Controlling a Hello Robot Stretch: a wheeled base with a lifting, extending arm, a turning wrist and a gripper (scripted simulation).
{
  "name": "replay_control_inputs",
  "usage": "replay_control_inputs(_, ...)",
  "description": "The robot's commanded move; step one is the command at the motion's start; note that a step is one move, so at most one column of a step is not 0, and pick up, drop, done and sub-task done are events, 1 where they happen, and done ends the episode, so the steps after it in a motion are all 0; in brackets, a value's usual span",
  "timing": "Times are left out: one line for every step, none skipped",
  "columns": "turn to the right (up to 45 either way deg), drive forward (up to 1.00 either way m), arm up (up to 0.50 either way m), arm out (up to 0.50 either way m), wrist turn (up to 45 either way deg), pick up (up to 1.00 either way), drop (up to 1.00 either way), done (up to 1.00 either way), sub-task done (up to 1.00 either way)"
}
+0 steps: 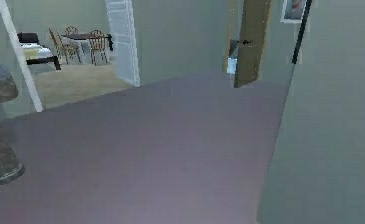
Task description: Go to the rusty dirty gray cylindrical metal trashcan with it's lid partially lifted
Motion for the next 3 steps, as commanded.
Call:
replay_control_inputs(0.0,0.95,0.00,0.00,0.0,0.00,0.00,0.00,0.00)
replay_control_inputs(-36.0,0.00,0.00,0.00,0.0,0.00,0.00,0.00,0.00)
replay_control_inputs(0.0,0.15,0.00,0.00,0.0,0.00,0.00,0.00,0.00)
